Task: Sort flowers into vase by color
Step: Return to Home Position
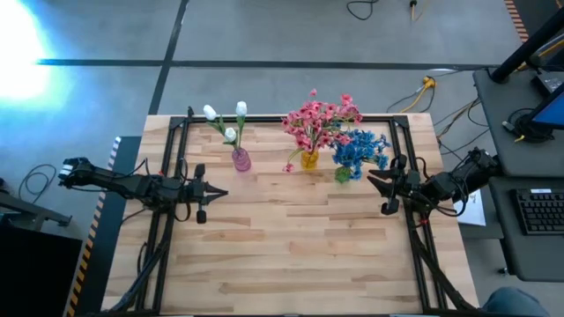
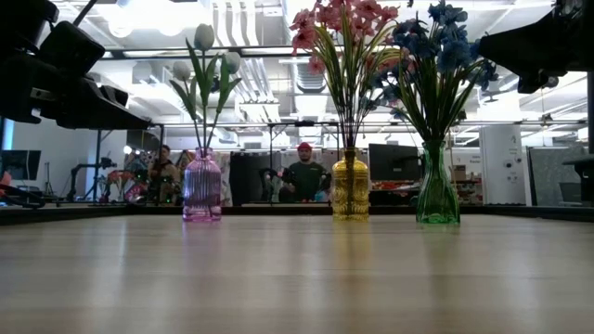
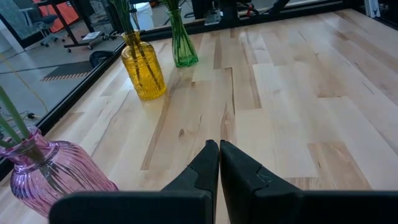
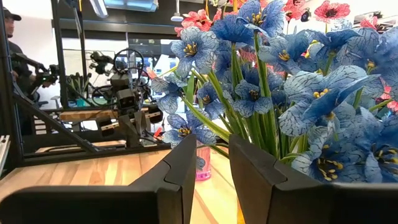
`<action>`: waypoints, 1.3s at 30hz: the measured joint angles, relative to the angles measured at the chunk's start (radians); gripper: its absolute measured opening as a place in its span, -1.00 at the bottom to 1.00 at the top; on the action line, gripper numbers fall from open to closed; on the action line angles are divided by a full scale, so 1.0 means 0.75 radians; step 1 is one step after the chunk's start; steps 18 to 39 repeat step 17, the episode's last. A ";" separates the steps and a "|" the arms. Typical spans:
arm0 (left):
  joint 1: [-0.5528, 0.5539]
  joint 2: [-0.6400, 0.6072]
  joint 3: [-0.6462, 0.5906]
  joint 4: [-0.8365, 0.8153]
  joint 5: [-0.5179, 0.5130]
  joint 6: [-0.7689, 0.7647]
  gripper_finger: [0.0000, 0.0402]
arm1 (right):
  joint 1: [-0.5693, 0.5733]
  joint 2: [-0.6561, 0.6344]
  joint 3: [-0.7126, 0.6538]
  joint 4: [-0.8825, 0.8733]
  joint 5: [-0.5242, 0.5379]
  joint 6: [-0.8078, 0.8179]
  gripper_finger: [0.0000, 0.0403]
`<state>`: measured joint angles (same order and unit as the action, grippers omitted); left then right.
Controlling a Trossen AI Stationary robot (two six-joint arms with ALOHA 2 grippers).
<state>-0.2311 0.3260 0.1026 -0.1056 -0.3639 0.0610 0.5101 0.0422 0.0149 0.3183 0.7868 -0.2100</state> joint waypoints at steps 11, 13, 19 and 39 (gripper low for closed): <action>0.000 0.000 0.000 0.000 0.000 0.000 -1.00 | 0.000 0.000 0.000 0.000 0.000 0.000 -0.63; 0.000 0.000 0.000 0.000 0.000 0.000 -1.00 | 0.000 0.000 0.000 0.000 0.000 0.000 -0.64; 0.000 0.000 0.000 0.000 0.000 0.000 -1.00 | 0.000 -0.001 0.000 -0.001 -0.001 0.000 -0.65; 0.000 0.000 0.000 0.000 0.000 0.000 -1.00 | 0.000 -0.001 0.000 -0.001 -0.001 0.000 -0.65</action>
